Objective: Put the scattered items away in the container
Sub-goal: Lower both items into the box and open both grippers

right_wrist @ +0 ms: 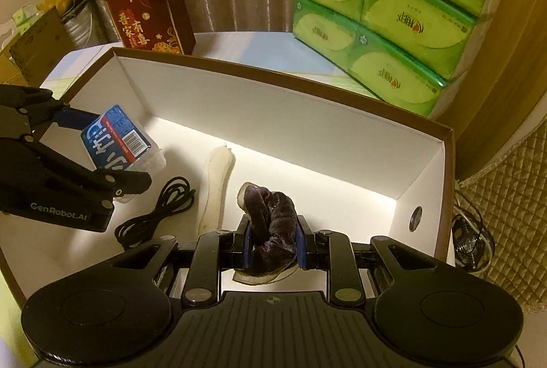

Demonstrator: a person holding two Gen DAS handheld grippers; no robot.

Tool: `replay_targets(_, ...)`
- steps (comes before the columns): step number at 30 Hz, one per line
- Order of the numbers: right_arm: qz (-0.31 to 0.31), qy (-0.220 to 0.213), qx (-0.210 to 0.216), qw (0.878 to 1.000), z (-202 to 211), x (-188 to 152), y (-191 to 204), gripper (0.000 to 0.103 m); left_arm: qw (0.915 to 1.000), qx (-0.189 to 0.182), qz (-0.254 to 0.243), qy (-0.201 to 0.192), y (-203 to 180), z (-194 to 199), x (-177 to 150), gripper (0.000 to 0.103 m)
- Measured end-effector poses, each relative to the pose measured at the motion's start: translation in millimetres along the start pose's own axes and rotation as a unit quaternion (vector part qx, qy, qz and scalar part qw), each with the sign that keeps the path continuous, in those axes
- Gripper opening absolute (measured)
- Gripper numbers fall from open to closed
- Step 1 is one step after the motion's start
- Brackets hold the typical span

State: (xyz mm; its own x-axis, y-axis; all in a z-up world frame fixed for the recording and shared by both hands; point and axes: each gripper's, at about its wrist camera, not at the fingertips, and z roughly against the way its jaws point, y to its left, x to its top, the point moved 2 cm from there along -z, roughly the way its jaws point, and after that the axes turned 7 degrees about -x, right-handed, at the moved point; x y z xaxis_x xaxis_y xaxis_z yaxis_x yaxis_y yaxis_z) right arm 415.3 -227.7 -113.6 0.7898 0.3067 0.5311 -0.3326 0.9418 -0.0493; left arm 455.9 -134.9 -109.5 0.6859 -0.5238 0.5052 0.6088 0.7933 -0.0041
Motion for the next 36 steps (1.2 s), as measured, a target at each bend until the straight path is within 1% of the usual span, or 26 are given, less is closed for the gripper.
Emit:
replay_targets(16,-0.007,0.012,0.003,1.0,-16.5,-0.6,-7.9,0.022,0.9988,0.033,-0.029,0.024,-2.9,-30.2,1.8,0.084)
replay_targets(21,-0.01,0.014,0.002,1.0,-18.6,0.1,-10.5,0.022,0.999,0.03,-0.029,0.012,-0.6,-25.2,3.1,0.086)
replay_targets(24,-0.011,0.014,0.002,1.0,-18.9,0.0,-11.1,0.022,0.9986,0.04,-0.034,0.001,-1.0,-20.4,6.0,0.092)
replay_targets(29,-0.01,0.017,0.004,1.0,-19.3,-1.9,-11.0,0.022,0.999,0.038,-0.023,-0.004,2.3,-13.6,7.0,0.092)
replay_targets(34,-0.011,0.013,0.003,1.0,-19.2,-3.0,-10.5,0.023,0.9988,0.044,-0.016,-0.01,5.3,-9.1,5.4,0.092)
replay_targets(35,-0.014,0.01,0.005,1.0,-18.7,-2.8,-10.9,0.026,0.9989,0.044,-0.015,-0.011,6.0,-7.9,5.1,0.092)
replay_targets(36,-0.016,0.009,0.008,1.0,-18.1,-2.5,-11.2,0.036,0.9989,0.043,-0.013,-0.012,6.6,-7.3,5.0,0.092)
